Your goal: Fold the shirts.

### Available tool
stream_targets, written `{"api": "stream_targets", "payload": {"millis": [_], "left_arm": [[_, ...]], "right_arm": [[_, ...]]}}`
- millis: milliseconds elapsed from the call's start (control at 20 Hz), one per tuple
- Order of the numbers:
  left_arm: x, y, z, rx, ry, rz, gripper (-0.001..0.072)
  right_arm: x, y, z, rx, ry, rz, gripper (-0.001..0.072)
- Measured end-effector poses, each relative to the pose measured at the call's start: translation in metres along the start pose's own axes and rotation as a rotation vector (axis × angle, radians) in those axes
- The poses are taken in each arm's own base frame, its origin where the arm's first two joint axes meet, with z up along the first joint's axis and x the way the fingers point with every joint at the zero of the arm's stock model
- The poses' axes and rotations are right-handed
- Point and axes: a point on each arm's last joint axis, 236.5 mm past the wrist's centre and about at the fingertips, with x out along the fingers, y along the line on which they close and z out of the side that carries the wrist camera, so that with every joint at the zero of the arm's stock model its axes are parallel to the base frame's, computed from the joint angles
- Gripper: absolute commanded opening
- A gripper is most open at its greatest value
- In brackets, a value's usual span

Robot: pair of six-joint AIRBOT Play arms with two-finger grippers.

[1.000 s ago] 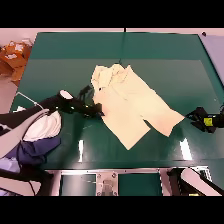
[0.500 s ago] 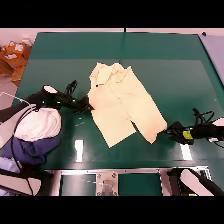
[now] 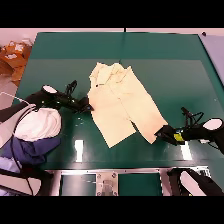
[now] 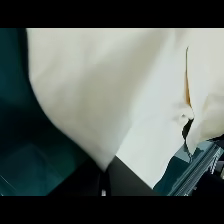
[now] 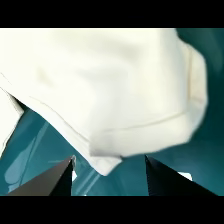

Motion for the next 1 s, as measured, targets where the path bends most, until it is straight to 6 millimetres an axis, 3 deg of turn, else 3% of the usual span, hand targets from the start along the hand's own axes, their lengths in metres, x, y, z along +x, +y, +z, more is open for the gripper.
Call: {"api": "stream_targets", "payload": {"millis": [50, 150, 200, 250, 350, 450, 550, 650, 700, 800, 900, 1000], "left_arm": [[0.000, 0.000, 0.000, 0.000, 0.001, 0.000, 0.0019], [0.000, 0.000, -0.001, 0.001, 0.002, -0.001, 0.0019], [0.000, 0.000, -0.001, 0.001, 0.004, -0.002, 0.0019], [0.000, -0.001, -0.001, 0.001, 0.005, -0.002, 0.0019], [-0.002, -0.001, -0.003, 0.000, 0.014, -0.007, 0.0018], [-0.010, 0.001, -0.002, -0.001, 0.020, -0.012, 0.0018], [-0.029, 0.006, 0.001, 0.002, 0.012, -0.006, 0.0018], [-0.055, 0.016, 0.005, -0.004, -0.009, 0.018, 0.0018], [-0.069, 0.020, 0.006, -0.009, -0.021, 0.026, 0.0018], [-0.095, 0.028, 0.008, -0.019, -0.047, 0.043, 0.0018], [-0.117, 0.026, 0.010, -0.007, -0.075, 0.047, 0.0017], [-0.143, 0.007, 0.017, 0.046, -0.121, 0.046, 0.0018]], "right_arm": [[0.006, 0.002, -0.002, -0.002, 0.001, 0.007, 0.0463], [0.016, 0.004, -0.007, -0.003, 0.010, 0.011, 0.0172], [0.021, 0.005, -0.009, -0.003, 0.019, 0.014, 0.0068], [0.025, 0.008, -0.011, -0.005, 0.026, 0.021, 0.0013], [0.026, 0.023, -0.010, -0.020, 0.026, 0.062, 0.0012], [0.010, 0.053, 0.002, -0.064, -0.007, 0.135, 0.0011], [-0.024, 0.086, 0.029, -0.120, -0.103, 0.203, 0.0011], [-0.076, 0.109, 0.070, -0.143, -0.261, 0.238, 0.0011], [-0.105, 0.111, 0.092, -0.129, -0.347, 0.238, 0.0011], [-0.147, 0.096, 0.124, -0.067, -0.474, 0.205, 0.0011], [-0.172, 0.076, 0.142, 0.006, -0.541, 0.184, 0.0011], [-0.190, 0.067, 0.153, 0.062, -0.585, 0.198, 0.0011]]}}
